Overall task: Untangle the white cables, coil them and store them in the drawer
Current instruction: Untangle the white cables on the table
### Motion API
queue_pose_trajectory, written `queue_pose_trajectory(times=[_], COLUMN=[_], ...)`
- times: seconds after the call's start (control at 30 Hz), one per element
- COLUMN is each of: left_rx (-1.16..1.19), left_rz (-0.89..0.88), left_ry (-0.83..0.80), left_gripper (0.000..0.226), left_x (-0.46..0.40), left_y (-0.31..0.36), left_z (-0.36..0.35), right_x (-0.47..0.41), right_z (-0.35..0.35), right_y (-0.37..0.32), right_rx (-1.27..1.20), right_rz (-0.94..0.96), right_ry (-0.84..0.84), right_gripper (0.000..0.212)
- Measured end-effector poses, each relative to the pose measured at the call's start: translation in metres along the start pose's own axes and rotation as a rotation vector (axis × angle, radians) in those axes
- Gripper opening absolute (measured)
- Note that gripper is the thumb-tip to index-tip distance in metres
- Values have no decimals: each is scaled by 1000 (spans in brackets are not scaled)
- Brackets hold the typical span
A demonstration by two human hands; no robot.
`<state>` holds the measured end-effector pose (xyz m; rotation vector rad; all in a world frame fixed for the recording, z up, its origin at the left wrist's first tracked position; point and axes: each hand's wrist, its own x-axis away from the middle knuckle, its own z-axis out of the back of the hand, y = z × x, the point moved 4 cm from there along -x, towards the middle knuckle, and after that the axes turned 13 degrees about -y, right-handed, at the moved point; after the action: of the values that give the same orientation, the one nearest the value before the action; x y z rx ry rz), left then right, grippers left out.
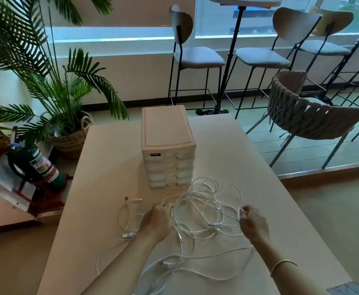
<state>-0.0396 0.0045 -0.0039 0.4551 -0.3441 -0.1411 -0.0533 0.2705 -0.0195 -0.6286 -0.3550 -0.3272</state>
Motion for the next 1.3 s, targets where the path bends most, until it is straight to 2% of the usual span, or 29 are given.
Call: queue_pose_trajectory(times=[0.2, 0.3, 0.4, 0.47, 0.57, 0.67, 0.77, 0.8, 0.87, 0.93, 1.0, 1.13, 1.27, 1.3], left_rx=[-23, -41, -27, -49, -43, -50, -88, -121, -168, -304, -468, -641, -621, -624], left_rz=[0, -4, -18, -33, -96, -168, -308, -345, -350, -261, -199, -132, -86, -92], left_ry=[-21, -17, -39, -50, 68, 201, 268, 226, 11, -217, -349, -426, -457, -451], left_gripper=[34, 34, 33, 32, 32, 28, 52, 57, 58, 51, 42, 47, 46, 46], left_x=[-17, -27, -34, -36, -39, -39, -42, -44, -48, -49, -49, -48, -46, -44], left_y=[9, 16, 25, 33, 46, 62, 76, 81, 91, 93, 94, 80, 66, 67], left_z=[-20, -24, -30, -32, -27, -16, -14, -17, -28, -41, -49, -60, -60, -58], right_x=[-15, -21, -22, -23, -21, -17, -14, -14, -14, -15, -16, -18, -29, -32], right_z=[-20, -29, -40, -47, -48, -50, -48, -46, -43, -46, -45, -36, 4, 15], right_y=[22, 21, 13, 10, 2, -2, -7, -10, -9, -2, 1, 0, -15, -21], right_rx=[-125, -199, -102, 114, 362, 539, 660, 676, 666, 634, 637, 540, 311, 172], right_rz=[-95, -118, -65, 15, 181, 256, 249, 262, 264, 212, 197, 174, 137, 131], right_ry=[-268, -405, -563, -518, -315, -267, -258, -202, -168, -205, -207, -233, -135, -135], right_gripper=[20, 25, 33, 36, 18, 25, 39, 44, 41, 36, 34, 33, 37, 30])
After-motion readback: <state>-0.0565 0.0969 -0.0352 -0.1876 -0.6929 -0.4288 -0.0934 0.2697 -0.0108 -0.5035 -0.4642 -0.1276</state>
